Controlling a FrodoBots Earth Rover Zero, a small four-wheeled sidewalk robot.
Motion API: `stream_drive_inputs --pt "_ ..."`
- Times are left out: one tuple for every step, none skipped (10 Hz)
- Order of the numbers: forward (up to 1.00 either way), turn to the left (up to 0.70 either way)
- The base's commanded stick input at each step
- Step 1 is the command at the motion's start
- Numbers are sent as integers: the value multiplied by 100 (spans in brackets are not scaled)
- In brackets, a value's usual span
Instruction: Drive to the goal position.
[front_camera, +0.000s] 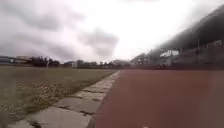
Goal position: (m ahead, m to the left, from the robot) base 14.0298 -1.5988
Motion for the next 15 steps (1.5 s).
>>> stream_drive_inputs --pt "100 0" --pt "100 -40" --pt "100 -10" --pt "100 -3" --pt "100 0" --pt "100 0" --pt "100 0" --pt "100 0" --pt "100 0" --pt "100 0" --pt "100 0" --pt "100 0" --pt "100 0" --pt "100 0" --pt "100 0"
